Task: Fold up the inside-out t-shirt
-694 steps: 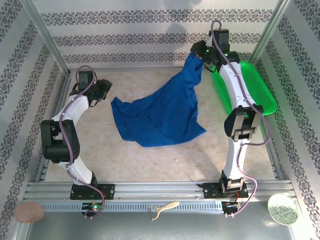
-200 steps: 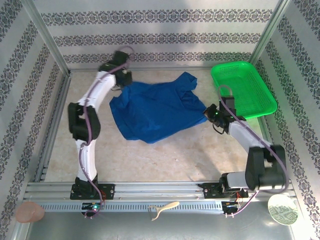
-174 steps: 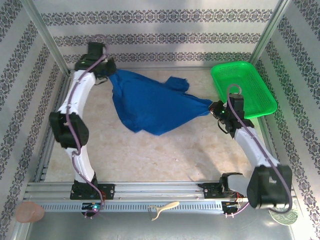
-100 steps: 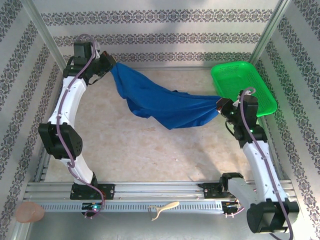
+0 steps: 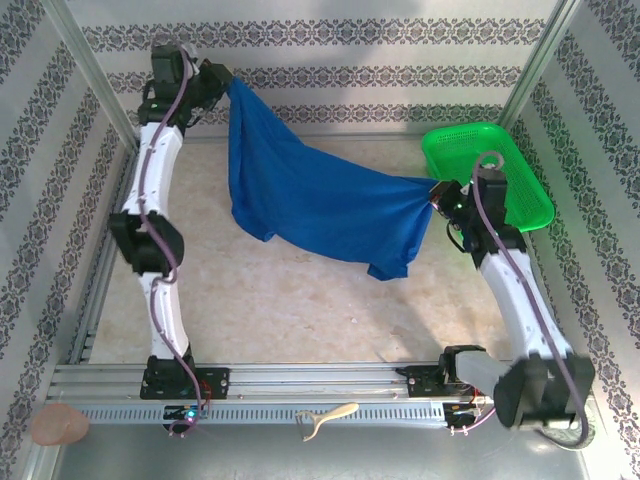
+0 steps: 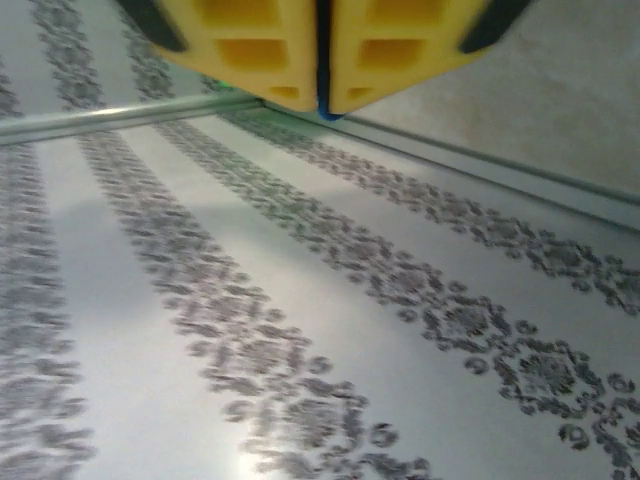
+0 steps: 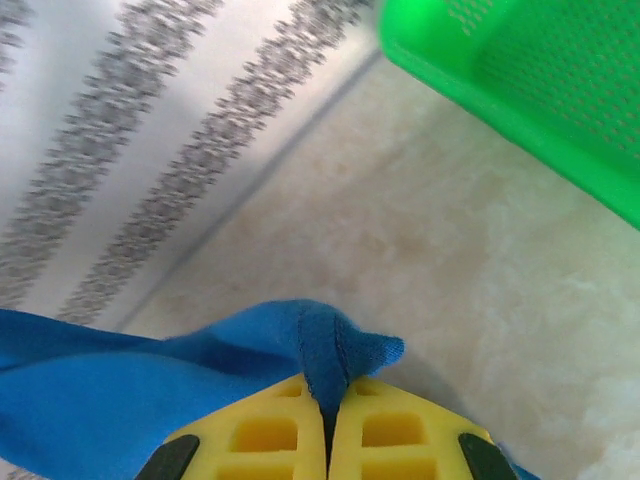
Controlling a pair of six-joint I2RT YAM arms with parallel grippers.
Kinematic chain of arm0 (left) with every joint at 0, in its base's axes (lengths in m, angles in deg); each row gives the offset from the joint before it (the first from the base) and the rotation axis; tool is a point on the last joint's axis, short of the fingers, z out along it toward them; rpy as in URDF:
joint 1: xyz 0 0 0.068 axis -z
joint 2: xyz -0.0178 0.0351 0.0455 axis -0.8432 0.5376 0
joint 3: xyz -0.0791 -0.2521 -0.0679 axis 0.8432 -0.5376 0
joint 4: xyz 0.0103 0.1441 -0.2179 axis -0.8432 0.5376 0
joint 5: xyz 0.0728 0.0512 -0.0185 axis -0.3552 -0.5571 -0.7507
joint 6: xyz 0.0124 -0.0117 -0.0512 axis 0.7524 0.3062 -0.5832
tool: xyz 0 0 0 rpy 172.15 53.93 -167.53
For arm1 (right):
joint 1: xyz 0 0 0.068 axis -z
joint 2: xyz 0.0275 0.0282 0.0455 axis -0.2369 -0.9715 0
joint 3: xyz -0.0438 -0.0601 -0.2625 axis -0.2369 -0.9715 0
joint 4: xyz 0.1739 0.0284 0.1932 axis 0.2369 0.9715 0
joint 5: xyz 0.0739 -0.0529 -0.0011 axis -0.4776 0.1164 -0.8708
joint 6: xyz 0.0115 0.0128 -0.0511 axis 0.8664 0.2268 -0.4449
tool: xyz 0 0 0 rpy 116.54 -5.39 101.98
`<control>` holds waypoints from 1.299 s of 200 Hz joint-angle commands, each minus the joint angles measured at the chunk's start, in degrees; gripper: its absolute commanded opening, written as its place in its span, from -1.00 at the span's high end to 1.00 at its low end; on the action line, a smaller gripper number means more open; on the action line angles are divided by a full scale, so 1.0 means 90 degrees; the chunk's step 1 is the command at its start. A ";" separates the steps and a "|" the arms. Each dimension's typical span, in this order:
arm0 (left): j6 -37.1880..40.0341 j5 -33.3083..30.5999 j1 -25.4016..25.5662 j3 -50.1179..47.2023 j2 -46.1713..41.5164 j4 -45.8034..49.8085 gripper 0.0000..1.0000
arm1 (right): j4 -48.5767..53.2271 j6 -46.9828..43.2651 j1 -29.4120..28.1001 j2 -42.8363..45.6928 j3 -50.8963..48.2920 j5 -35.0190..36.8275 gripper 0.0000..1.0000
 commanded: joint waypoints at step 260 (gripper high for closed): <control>0.3290 -0.3293 0.2520 -0.8685 -0.3222 0.0060 -0.21 | 0.1142 -0.0491 -0.2638 -0.0479 -0.2091 0.1716 -0.37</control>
